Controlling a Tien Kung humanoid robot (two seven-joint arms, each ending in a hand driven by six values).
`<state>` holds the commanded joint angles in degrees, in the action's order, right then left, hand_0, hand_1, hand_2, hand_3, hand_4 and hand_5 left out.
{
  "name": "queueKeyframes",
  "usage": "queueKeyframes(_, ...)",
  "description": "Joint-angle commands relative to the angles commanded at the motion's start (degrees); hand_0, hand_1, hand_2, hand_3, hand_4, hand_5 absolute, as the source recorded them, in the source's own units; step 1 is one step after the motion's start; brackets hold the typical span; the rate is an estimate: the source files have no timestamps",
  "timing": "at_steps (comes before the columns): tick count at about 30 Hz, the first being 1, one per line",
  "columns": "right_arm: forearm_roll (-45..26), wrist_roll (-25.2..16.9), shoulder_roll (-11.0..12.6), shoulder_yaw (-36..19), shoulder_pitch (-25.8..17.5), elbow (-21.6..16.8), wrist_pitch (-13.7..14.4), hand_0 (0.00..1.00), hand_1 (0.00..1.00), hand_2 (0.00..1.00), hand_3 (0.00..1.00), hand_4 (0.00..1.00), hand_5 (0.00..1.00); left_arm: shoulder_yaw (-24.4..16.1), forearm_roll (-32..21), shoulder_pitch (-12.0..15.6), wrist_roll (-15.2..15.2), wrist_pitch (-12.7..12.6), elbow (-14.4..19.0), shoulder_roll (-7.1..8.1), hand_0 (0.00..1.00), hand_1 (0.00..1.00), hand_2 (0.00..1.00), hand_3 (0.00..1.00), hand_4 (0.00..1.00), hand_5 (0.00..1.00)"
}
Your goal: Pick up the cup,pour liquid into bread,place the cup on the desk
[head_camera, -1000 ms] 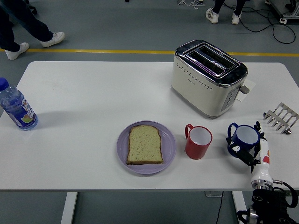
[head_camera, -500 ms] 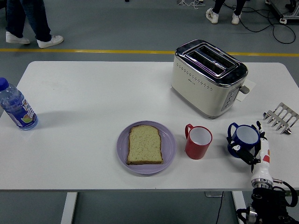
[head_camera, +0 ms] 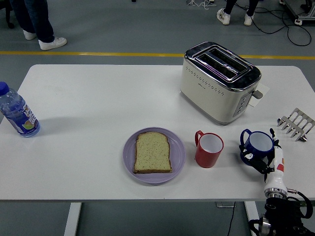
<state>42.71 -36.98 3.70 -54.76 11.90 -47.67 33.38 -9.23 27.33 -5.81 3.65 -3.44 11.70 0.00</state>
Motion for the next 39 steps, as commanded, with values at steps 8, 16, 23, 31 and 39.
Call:
queueKeyframes(8,-1.38,0.0,-0.02,-0.03,0.15,0.19,0.44,0.689,0.603,0.781,0.834,0.905,0.049,-0.14,0.17,-0.04,-0.01,-0.01,0.01,0.0,0.635,0.646,0.655,0.552,0.324,0.838)
queueKeyframes(16,-2.42,0.0,0.02,-0.1,0.09,-0.04,0.77,0.591,0.532,0.671,0.746,0.882,0.06,-0.13,0.22,0.0,-0.02,-0.01,-0.01,0.0,0.635,0.646,0.656,0.552,0.324,0.837)
queueKeyframes(23,-2.94,0.0,0.13,-0.57,-0.04,-0.4,1.05,0.559,0.505,0.627,0.713,0.86,0.028,-0.12,0.23,-0.03,-0.02,0.0,-0.01,0.0,0.635,0.646,0.656,0.552,0.323,0.837)
queueKeyframes(31,-2.14,0.0,0.51,-1.6,-0.53,-2.11,1.01,0.544,0.485,0.608,0.675,0.831,0.002,-0.22,0.26,0.2,-0.01,-0.01,-0.05,0.0,0.635,0.645,0.656,0.552,0.324,0.836)
queueKeyframes(39,0.89,0.0,1.81,-3.19,-1.57,-7.07,1.37,0.467,0.414,0.564,0.641,0.785,0.002,-0.01,0.22,0.63,0.01,-0.01,-0.09,0.0,0.635,0.646,0.657,0.552,0.324,0.836)
